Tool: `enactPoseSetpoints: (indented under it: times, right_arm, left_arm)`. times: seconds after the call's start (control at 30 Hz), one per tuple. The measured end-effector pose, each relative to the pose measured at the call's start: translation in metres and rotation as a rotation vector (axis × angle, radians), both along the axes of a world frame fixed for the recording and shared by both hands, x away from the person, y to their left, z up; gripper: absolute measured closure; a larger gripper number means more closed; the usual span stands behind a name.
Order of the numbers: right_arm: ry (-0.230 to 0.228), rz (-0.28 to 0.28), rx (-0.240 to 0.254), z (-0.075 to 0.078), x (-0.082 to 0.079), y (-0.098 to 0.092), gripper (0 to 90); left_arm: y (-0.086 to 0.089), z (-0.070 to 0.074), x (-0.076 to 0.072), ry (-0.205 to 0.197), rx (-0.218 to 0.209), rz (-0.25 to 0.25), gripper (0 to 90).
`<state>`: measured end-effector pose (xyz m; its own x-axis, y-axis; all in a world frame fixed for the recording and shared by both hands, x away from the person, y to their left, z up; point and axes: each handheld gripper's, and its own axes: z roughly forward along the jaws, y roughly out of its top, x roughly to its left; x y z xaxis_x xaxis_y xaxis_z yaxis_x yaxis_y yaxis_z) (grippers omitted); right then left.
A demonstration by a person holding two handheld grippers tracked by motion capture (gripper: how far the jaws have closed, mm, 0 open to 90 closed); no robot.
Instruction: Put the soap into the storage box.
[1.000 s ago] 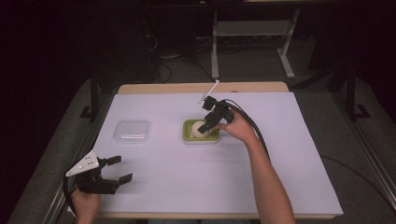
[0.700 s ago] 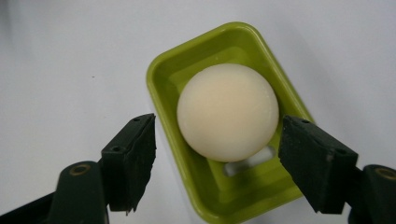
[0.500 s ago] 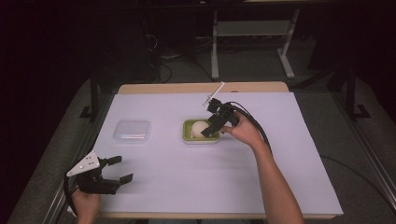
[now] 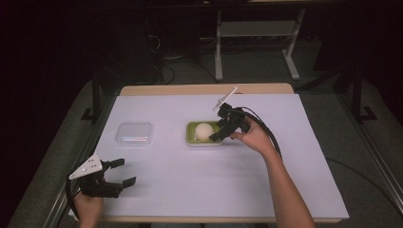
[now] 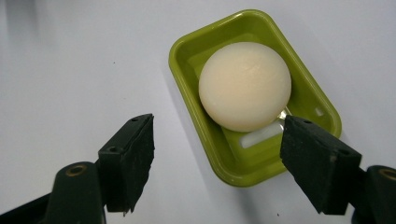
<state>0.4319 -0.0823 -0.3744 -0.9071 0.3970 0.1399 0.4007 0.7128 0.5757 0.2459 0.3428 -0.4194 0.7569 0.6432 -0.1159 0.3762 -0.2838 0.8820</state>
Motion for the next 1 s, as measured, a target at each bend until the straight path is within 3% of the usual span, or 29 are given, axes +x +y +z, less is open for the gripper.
enactPoseSetpoints:
  times: [0.6, 0.97, 1.0]
  right_arm:
    - [-0.035, -0.015, -0.006, 0.0, -0.034, -0.033, 25.4]
    - [-0.041, -0.037, 0.005, -0.004, -0.074, -0.059, 24.9]
    - [-0.039, -0.047, 0.008, -0.006, -0.088, -0.066, 24.9]
  left_arm:
    - [-0.002, 0.0, 0.0, -0.003, 0.005, 0.0, 13.3]
    - [-0.003, 0.0, 0.0, -0.002, 0.006, -0.002, 13.2]
    - [-0.002, 0.0, 0.0, -0.005, 0.013, -0.008, 13.2]
